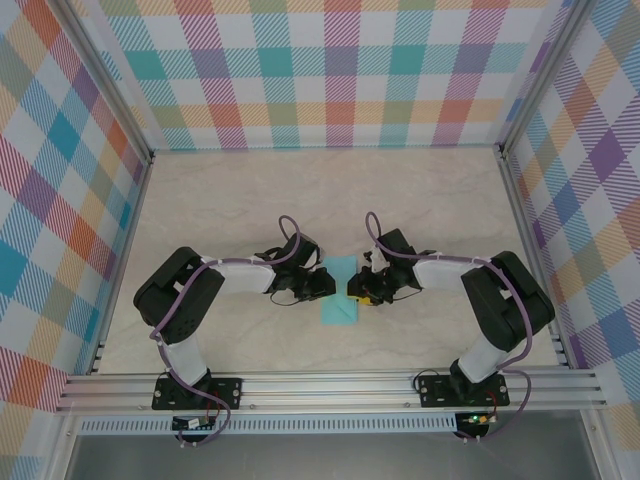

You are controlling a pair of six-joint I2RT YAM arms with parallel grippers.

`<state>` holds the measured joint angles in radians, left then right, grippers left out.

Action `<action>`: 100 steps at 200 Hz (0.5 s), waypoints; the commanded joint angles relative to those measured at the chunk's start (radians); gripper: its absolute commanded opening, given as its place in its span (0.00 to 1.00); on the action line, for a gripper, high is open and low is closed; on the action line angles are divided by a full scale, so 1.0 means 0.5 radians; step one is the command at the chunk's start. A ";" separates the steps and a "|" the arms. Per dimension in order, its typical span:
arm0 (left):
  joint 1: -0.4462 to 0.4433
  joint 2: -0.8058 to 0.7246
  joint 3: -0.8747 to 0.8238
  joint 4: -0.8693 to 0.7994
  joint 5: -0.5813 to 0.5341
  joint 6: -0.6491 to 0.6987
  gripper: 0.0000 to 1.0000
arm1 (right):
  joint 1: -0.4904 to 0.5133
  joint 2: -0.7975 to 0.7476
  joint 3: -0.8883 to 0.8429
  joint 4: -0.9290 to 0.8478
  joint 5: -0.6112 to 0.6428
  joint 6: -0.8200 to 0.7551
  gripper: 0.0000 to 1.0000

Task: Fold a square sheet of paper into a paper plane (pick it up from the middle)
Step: Turn over the paper at the center of the table.

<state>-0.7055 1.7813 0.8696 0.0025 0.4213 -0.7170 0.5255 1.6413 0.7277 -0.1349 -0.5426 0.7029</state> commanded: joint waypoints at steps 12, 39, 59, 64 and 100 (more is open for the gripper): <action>-0.007 -0.037 0.040 -0.039 -0.022 -0.023 0.18 | 0.011 0.001 -0.029 0.083 -0.066 0.013 0.28; -0.007 -0.126 0.031 -0.003 -0.005 -0.074 0.22 | 0.011 -0.040 -0.069 0.106 -0.032 -0.002 0.19; -0.006 -0.258 0.015 -0.057 -0.117 -0.074 0.27 | 0.011 -0.086 -0.065 0.060 -0.023 -0.033 0.15; -0.006 -0.300 0.011 -0.077 -0.155 -0.075 0.29 | 0.010 -0.103 -0.065 0.044 -0.015 -0.040 0.15; -0.001 -0.583 -0.072 -0.232 -0.420 -0.079 0.33 | 0.011 -0.219 -0.042 -0.094 0.040 -0.082 0.04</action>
<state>-0.7055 1.5909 0.8696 -0.0433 0.3252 -0.7475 0.5255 1.5887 0.7010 -0.1207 -0.5411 0.6903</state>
